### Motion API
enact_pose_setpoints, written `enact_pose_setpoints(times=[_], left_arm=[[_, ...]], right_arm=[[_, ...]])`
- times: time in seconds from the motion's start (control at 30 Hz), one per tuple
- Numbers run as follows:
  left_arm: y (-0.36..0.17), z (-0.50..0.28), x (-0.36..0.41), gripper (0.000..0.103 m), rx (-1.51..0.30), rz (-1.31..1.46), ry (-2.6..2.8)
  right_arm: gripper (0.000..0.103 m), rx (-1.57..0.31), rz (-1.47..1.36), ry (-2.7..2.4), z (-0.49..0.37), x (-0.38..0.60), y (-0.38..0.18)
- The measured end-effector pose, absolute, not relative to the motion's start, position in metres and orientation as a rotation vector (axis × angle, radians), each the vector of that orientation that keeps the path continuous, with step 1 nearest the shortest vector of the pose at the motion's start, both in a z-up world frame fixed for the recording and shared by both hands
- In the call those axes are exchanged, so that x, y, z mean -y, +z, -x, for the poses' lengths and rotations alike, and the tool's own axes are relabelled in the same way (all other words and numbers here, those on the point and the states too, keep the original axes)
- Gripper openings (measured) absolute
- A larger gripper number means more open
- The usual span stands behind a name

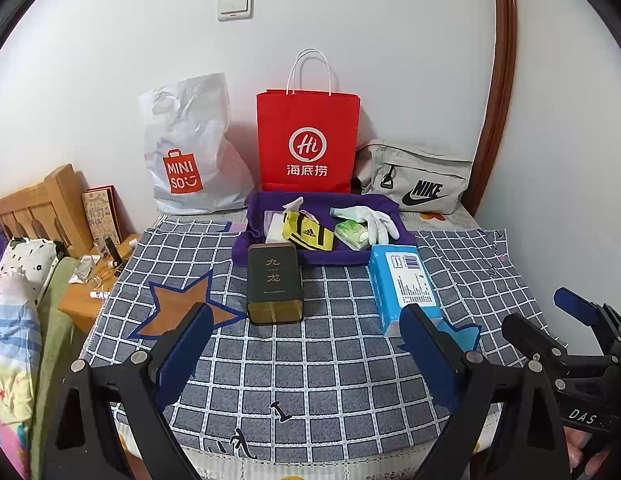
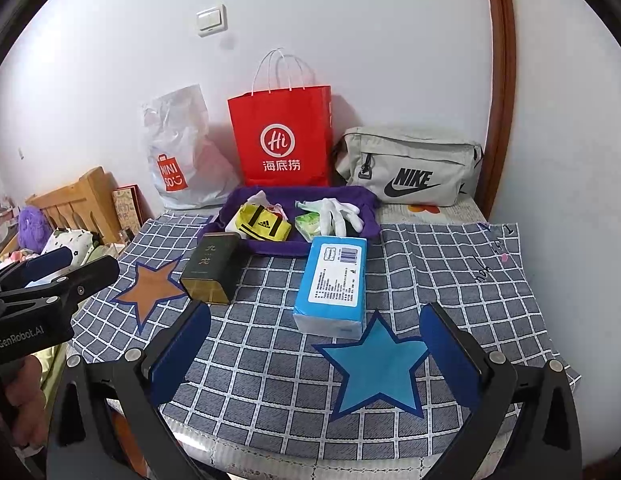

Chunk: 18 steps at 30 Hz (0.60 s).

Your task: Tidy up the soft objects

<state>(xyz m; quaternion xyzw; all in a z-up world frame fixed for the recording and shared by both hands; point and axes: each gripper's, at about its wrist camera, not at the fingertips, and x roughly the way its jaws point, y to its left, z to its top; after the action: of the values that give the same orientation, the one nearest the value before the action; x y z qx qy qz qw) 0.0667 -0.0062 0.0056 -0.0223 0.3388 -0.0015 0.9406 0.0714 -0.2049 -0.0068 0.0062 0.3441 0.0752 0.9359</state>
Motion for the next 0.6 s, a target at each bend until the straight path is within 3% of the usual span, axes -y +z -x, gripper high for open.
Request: enact_pose_setpoints(times=[0.6], left_arm=[[0.0066, -0.0655, 0.0056, 0.094, -0.691, 0.046, -0.002]], right_arm=[[0.103, -0.699, -0.014, 0.153, -0.0695, 0.2049, -0.0056]])
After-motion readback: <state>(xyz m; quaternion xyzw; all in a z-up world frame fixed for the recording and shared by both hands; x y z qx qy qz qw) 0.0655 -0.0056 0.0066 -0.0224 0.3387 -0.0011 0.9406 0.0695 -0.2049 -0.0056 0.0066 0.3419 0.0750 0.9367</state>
